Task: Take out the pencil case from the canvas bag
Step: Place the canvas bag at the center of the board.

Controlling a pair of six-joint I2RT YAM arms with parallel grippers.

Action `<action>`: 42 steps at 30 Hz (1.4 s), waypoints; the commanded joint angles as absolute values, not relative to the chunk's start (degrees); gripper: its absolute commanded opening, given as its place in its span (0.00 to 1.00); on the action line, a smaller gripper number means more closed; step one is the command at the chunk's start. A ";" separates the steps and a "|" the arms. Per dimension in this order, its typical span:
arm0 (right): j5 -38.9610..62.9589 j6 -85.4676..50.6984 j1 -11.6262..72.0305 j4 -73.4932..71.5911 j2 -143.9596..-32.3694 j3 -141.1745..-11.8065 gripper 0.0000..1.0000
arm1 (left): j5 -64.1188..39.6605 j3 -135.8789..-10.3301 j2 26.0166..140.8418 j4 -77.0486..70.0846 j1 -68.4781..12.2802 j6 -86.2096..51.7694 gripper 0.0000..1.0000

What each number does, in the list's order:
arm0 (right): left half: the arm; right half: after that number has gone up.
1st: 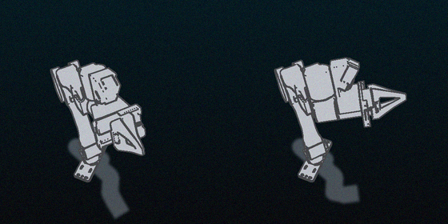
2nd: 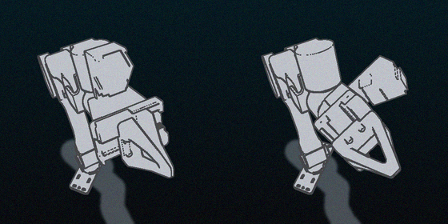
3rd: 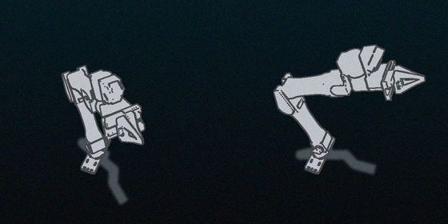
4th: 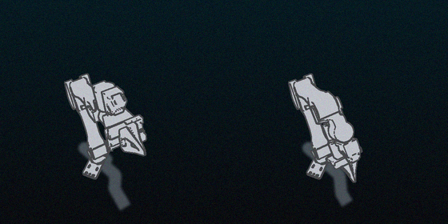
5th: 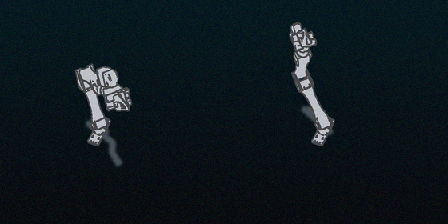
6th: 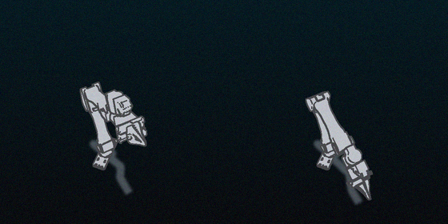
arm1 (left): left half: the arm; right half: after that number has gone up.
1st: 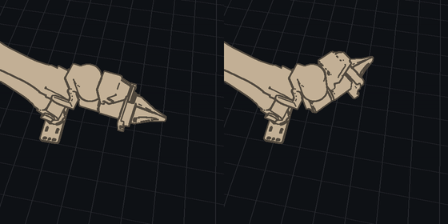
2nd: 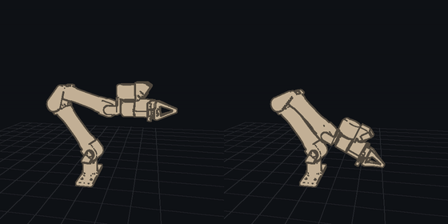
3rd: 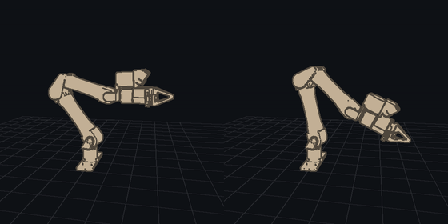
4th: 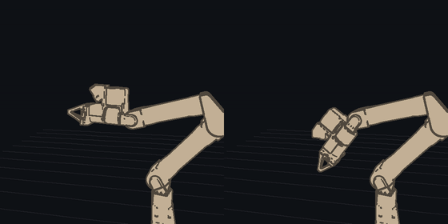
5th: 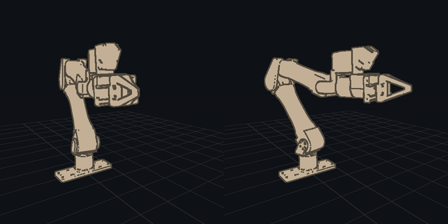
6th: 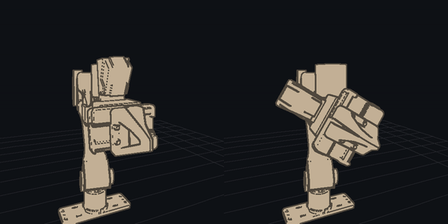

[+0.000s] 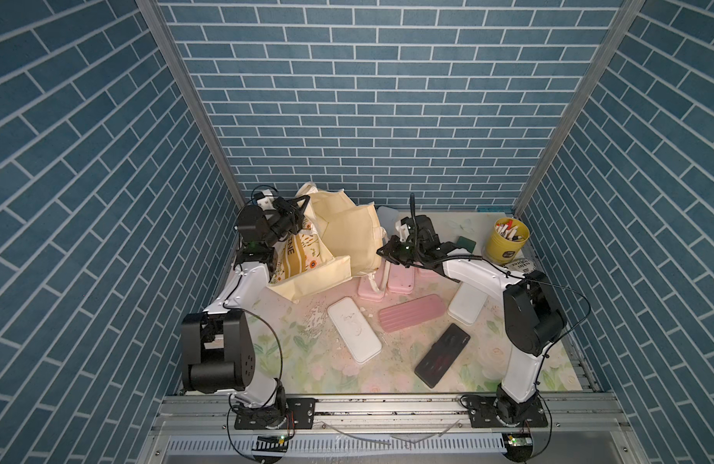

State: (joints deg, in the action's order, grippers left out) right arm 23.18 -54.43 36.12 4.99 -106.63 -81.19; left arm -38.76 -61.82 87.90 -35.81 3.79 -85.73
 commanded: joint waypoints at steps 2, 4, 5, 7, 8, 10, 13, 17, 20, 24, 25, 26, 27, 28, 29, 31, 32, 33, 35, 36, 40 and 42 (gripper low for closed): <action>21.75 -51.04 36.39 12.33 -103.35 -87.18 0.00 | -40.25 -63.49 88.76 -40.08 6.33 -85.61 0.00; 20.46 -50.48 36.39 14.34 -102.84 -89.13 0.00 | -40.53 -63.04 89.09 -40.43 7.45 -85.52 0.00; 20.02 -50.30 36.37 15.00 -102.84 -90.00 0.00 | -40.79 -62.79 89.27 -40.54 7.95 -85.50 0.00; 19.10 -50.01 36.40 16.69 -102.91 -92.04 0.00 | -41.25 -62.41 89.91 -41.20 8.88 -85.44 0.00; 18.76 -50.01 36.38 17.17 -103.00 -92.77 0.00 | -41.67 -62.32 90.22 -41.37 9.24 -85.44 0.00; 18.20 -50.25 36.38 17.79 -103.18 -94.11 0.00 | -42.59 -62.40 91.07 -41.98 9.86 -85.43 0.00; 17.93 -50.86 36.40 18.52 -103.75 -95.98 0.00 | -43.43 -62.40 91.85 -42.89 10.60 -85.44 0.01; 17.80 -50.82 36.39 19.53 -104.22 -97.72 0.00 | -43.73 -62.62 92.56 -43.58 11.05 -85.56 0.01; 16.39 -49.99 36.41 21.72 -104.52 -99.38 0.00 | -44.19 -62.80 93.15 -43.49 11.23 -85.41 0.07; 14.99 -49.59 36.39 25.13 -105.55 -103.04 0.00 | -45.28 -63.57 94.34 -43.18 11.92 -83.83 0.34; 14.73 -49.57 36.39 25.89 -106.00 -104.09 0.00 | -45.40 -63.78 94.60 -43.14 12.27 -83.29 0.39; 14.38 -49.53 36.39 26.93 -106.54 -105.49 0.00 | -45.58 -64.02 94.69 -42.83 12.82 -82.28 0.43; 14.12 -49.52 36.39 27.69 -107.14 -106.88 0.00 | -45.70 -64.24 94.70 -42.02 13.56 -81.27 0.47; 14.06 -49.48 36.36 28.15 -107.67 -107.94 0.00 | -45.67 -64.27 94.50 -41.06 14.35 -80.29 0.51; 14.06 -49.31 36.39 28.55 -108.34 -109.02 0.00 | -45.65 -64.17 94.08 -39.88 15.33 -79.14 0.53; 13.72 -49.05 36.43 30.12 -110.05 -111.28 0.00 | -45.78 -63.60 92.60 -37.50 17.19 -76.18 0.55; 13.79 -48.87 36.37 31.10 -111.10 -112.80 0.00 | -45.73 -63.22 91.38 -35.34 18.21 -74.05 0.55; 14.11 -48.78 36.39 31.91 -112.29 -114.29 0.00 | -45.48 -62.71 90.05 -32.92 19.41 -71.78 0.55; 15.29 -48.85 36.39 32.65 -114.40 -116.60 0.00 | -44.65 -61.76 86.55 -27.91 21.10 -66.50 0.56; 15.81 -48.91 36.39 32.94 -115.53 -117.89 0.00 | -43.74 -61.41 84.48 -24.31 21.84 -63.62 0.56; 17.06 -48.87 36.47 35.20 -119.17 -122.63 0.00 | -37.16 -60.72 75.81 -10.44 22.58 -48.36 0.64; 17.28 -48.63 36.47 36.48 -119.83 -124.06 0.05 | -33.93 -59.29 71.99 -7.63 22.63 -44.61 0.68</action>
